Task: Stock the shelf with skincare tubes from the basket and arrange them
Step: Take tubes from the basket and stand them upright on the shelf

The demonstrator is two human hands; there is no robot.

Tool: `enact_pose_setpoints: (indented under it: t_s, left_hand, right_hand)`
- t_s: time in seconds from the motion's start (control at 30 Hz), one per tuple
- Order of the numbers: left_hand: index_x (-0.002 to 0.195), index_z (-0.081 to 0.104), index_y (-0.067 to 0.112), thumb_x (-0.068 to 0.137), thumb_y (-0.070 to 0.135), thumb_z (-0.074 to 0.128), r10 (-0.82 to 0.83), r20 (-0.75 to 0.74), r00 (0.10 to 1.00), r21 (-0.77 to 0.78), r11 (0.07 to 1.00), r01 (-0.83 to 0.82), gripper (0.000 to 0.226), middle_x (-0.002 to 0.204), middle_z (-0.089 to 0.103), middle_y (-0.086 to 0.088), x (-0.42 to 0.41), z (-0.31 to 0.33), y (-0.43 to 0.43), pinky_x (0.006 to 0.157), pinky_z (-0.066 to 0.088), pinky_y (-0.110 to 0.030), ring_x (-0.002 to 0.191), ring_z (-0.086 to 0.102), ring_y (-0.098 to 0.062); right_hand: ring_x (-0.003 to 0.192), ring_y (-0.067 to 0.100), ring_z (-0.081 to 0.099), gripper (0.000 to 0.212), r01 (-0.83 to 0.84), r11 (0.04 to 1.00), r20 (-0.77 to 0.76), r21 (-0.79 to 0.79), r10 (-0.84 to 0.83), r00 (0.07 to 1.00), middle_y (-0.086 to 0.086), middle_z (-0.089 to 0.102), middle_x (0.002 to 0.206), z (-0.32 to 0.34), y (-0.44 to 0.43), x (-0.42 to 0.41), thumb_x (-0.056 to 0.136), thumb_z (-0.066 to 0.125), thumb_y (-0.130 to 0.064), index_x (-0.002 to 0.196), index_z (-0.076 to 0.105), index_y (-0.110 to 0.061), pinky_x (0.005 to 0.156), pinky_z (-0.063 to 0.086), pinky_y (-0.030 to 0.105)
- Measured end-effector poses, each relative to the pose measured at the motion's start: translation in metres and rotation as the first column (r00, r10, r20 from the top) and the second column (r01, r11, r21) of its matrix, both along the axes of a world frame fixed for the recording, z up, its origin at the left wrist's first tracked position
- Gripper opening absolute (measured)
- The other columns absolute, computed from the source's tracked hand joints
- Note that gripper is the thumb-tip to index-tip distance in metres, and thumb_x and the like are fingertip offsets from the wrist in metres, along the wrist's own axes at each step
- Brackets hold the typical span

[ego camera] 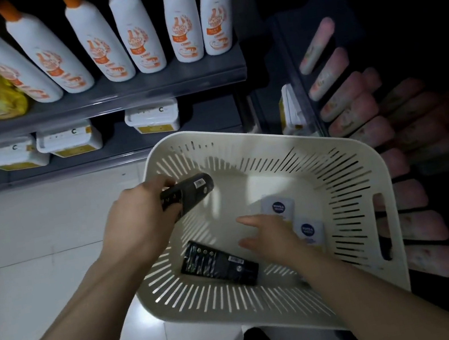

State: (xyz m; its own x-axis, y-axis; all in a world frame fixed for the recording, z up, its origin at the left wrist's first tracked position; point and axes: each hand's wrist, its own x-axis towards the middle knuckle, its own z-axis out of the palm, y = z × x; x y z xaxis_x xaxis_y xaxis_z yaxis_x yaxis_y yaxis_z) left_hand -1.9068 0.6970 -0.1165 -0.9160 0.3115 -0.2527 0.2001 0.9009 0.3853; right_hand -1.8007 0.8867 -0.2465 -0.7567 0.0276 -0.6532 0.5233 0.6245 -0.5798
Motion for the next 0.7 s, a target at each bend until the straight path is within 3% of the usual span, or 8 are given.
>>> enact_pose_setpoints:
  t_s: [0.13,0.23,0.37,0.43,0.5,0.63,0.7]
  left_hand:
    - [0.103,0.066,0.027,0.079,0.024,0.074,0.193,-0.070,0.979,0.174,0.968,-0.178,0.026,0.084,0.067,0.009,0.016,0.012,-0.020,0.068,0.044,-0.027,0.078,0.061,-0.017]
    - [0.101,0.066,0.030,0.078,0.024,0.074,0.285,-0.036,0.958,0.277,0.924,-0.264,0.025,0.083,0.064,0.016,0.023,0.010,-0.030,0.069,0.047,-0.024,0.078,0.060,-0.008]
    - [0.100,0.066,0.031,0.079,0.023,0.074,0.365,0.016,0.931,0.376,0.860,-0.344,0.024,0.084,0.067,0.018,0.028,0.010,-0.035,0.072,0.053,-0.026,0.080,0.064,-0.002]
    - [0.098,0.066,0.032,0.080,0.023,0.073,0.379,0.031,0.925,0.401,0.843,-0.359,0.021,0.084,0.067,0.020,0.029,0.011,-0.035,0.072,0.054,-0.026,0.080,0.064,0.000]
    - [0.096,0.066,0.033,0.081,0.023,0.071,0.385,0.037,0.922,0.418,0.832,-0.364,0.019,0.083,0.067,0.021,0.029,0.015,-0.033,0.071,0.053,-0.026,0.079,0.064,0.001]
    - [0.090,0.066,0.031,0.084,0.026,0.068,0.374,0.020,0.927,0.459,0.820,-0.341,0.007,0.073,0.068,0.016,0.027,0.031,-0.025,0.063,0.051,-0.025,0.068,0.064,-0.002]
    - [0.088,0.067,0.030,0.084,0.027,0.068,0.374,0.030,0.927,0.494,0.801,-0.339,0.005,0.071,0.068,0.015,0.026,0.043,-0.018,0.060,0.051,-0.025,0.063,0.064,-0.003]
  right_hand:
    - [0.127,0.018,0.049,0.063,-0.141,0.990,0.083,-0.028,0.142,0.986,0.004,0.050,0.142,-0.017,-0.024,-0.007,0.084,0.069,-0.031,0.141,0.045,-0.019,0.102,0.042,0.030]
    - [0.123,0.022,0.052,0.067,-0.242,0.969,0.168,-0.050,0.247,0.954,0.006,0.053,0.138,-0.029,-0.039,-0.010,0.081,0.073,-0.031,0.139,0.045,-0.014,0.100,0.044,0.033]
    - [0.097,0.025,0.061,0.039,-0.381,0.924,0.237,0.016,0.367,0.900,0.009,0.065,0.108,-0.038,-0.047,-0.014,0.078,0.074,-0.027,0.111,0.064,-0.010,0.079,0.049,0.032]
    - [0.083,0.023,0.059,0.029,-0.446,0.895,0.274,0.024,0.423,0.864,0.007,0.061,0.092,-0.035,-0.045,-0.014,0.079,0.073,-0.025,0.100,0.066,-0.006,0.068,0.043,0.028]
    - [0.081,0.021,0.053,0.025,-0.483,0.874,0.280,0.043,0.454,0.846,0.008,0.056,0.091,-0.028,-0.042,-0.012,0.081,0.070,-0.021,0.099,0.065,-0.004,0.068,0.039,0.027]
    - [0.088,0.023,0.053,0.015,-0.345,0.932,0.207,0.109,0.318,0.925,0.011,0.057,0.102,-0.002,-0.022,-0.005,0.087,0.060,-0.020,0.085,0.045,-0.017,0.064,0.039,0.028]
    - [0.096,0.025,0.057,0.018,-0.183,0.975,0.124,0.122,0.168,0.978,0.010,0.060,0.107,0.018,-0.007,-0.001,0.085,0.062,-0.021,0.093,0.046,-0.017,0.071,0.043,0.030]
